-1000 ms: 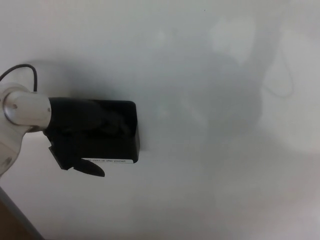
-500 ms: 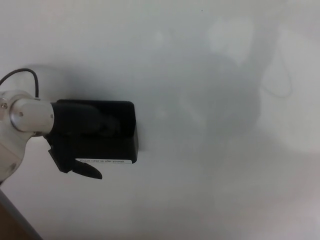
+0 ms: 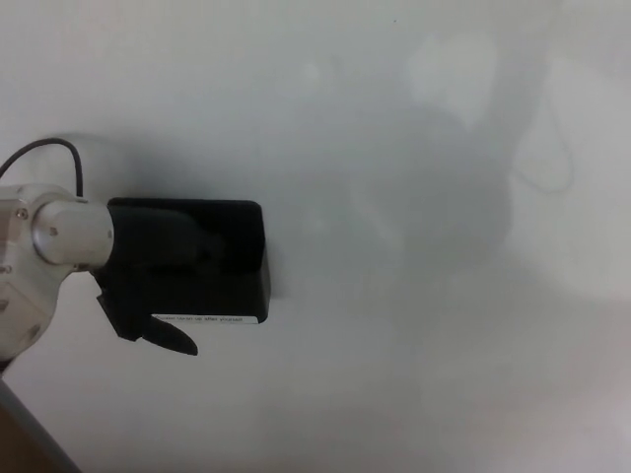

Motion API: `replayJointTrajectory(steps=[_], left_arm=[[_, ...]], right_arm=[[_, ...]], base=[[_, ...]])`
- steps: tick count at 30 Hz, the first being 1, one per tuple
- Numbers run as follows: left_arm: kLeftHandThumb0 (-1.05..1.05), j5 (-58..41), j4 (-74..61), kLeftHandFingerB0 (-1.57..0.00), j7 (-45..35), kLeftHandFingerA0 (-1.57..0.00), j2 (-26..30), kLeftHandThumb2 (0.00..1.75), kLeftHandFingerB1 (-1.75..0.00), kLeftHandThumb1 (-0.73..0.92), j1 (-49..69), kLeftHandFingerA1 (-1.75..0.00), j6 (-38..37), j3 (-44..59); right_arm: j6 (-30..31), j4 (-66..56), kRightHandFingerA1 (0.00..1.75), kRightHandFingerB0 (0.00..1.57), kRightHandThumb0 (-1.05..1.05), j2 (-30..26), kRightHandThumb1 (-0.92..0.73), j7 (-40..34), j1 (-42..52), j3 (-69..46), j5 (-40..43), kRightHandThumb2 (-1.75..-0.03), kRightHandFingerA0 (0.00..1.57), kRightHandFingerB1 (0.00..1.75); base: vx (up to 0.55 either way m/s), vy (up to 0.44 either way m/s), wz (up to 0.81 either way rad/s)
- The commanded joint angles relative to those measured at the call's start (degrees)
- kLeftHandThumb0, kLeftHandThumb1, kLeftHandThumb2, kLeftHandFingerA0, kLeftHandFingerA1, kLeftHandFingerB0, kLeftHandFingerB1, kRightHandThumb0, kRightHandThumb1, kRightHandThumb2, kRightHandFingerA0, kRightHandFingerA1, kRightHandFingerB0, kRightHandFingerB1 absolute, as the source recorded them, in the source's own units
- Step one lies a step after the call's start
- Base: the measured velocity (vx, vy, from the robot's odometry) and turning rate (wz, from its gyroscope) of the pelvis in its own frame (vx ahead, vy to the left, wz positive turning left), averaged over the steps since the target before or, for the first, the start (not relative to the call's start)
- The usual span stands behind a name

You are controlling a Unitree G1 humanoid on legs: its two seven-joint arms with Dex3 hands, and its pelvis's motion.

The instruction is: A magnetic marker holder is on the left hand side of the white board, the robot put the index and middle finger into the opening of the container and pull off the magnetic holder and hand it to a human on the left hand side.

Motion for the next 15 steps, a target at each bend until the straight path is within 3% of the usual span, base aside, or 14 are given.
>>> replayJointTrajectory(steps=[1,2,3,4,5,6,9,10,11,12,13,15], left_arm=[[-0.2,6.96,3.24,-0.74,2.6,-1.09,-0.05,0.62,-0.44,0.75,0.96,-0.69,-6.22,-4.85],[-0.2,7.13,3.48,-0.74,2.89,-1.09,-0.04,0.62,-0.44,0.75,0.83,-0.69,-6.6,-5.12],[-0.19,8.88,3.03,-0.97,6.55,-0.98,0.07,0.69,-0.78,0.67,1.84,-1.06,-8.85,-5.47],[-0.19,10.2,2.72,-0.97,9.32,-0.98,0.16,0.69,-0.78,0.67,2.59,-1.06,-10.56,-5.73],[-0.24,12.33,2.29,-0.51,14.52,-0.57,0.37,0.58,-1.52,0.77,4.25,-1.75,-13.17,-5.88],[-0.24,14.4,1.98,-0.51,19.8,-0.57,0.58,0.58,-1.52,0.77,5.95,-1.75,-15.68,-5.94],[-0.24,14.96,2.09,-0.51,21.28,-0.57,0.62,0.58,-1.52,0.77,6.4,-1.75,-16.44,-5.91],[-0.4,16.18,3.28,-0.63,24.72,-0.88,0.4,0.88,-1.13,0.6,7.12,-1.3,-17.77,-6.18],[-0.4,17.12,4.19,-0.63,27.33,-0.88,0.23,0.88,-1.13,0.6,7.68,-1.3,-18.82,-6.36],[-0.19,18.75,5.42,-0.56,31.37,-0.62,-0.2,0.52,-1.32,0.75,8.6,-1.75,-19.88,-6.6],[-0.26,19.1,5.58,-0.49,32.23,-0.58,-0.33,0.57,-1.4,0.77,8.83,-1.73,-19.99,-6.56],[-0.26,19.45,5.79,-0.49,33.1,-0.58,-0.47,0.57,-1.4,0.77,9.07,-1.73,-20.23,-6.45]], right_arm=[[-1.35,0.15,0.75,0.69,-0.41,-0.64,-0.51,-0.73,-0.26,-0.3,0.31,-0.88,0.85,0.66],[-1.36,0.16,0.75,0.69,-0.41,-0.64,-0.51,-0.78,-0.27,-0.3,0.27,-0.88,0.85,0.66],[-1.32,0.21,0.75,0.68,-0.43,-0.63,-0.51,-0.43,-0.34,-0.37,0.43,-0.88,0.86,0.66],[-1.29,0.25,0.75,0.68,-0.43,-0.63,-0.51,-0.17,-0.39,-0.42,0.55,-0.88,0.86,0.66],[-1.29,0.26,0.74,0.67,-0.44,-0.65,-0.51,-0.13,-0.53,-0.4,0.51,-0.89,0.85,0.66],[-1.3,0.25,0.74,0.67,-0.44,-0.67,-0.51,-0.22,-0.67,-0.35,0.41,-0.89,0.85,0.66],[-1.32,0.26,0.74,0.67,-0.44,-0.67,-0.51,-0.26,-0.71,-0.34,0.38,-0.89,0.85,0.66],[-1.33,0.27,0.74,0.66,-0.47,-0.8,-0.53,-0.19,-0.74,-0.29,0.32,-0.9,0.85,0.65],[-1.35,0.28,0.74,0.66,-0.47,-0.89,-0.53,-0.14,-0.76,-0.26,0.27,-0.9,0.85,0.65],[-1.29,0.24,0.73,0.66,-0.47,-0.98,-0.53,-0.16,-0.74,-0.21,0.19,-0.89,0.86,0.65],[-1.18,0.16,0.73,0.66,-0.47,-0.97,-0.54,-0.25,-0.69,-0.19,0.13,-0.9,0.86,0.65],[-1.05,0.07,0.73,0.66,-0.47,-0.97,-0.54,-0.35,-0.64,-0.15,0.06,-0.9,0.86,0.65]], base=[[0.0,0.0,0.0],[0.0,0.0,0.0],[0.0,0.0,0.0],[0.0,0.0,0.0],[0.0,0.0,0.0],[0.0,0.0,0.0],[0.0,0.0,0.0],[0.0,0.0,0.08],[0.0,0.0,0.09],[0.0,0.0,0.07],[0.0,0.0,0.0],[0.0,0.0,0.0]])
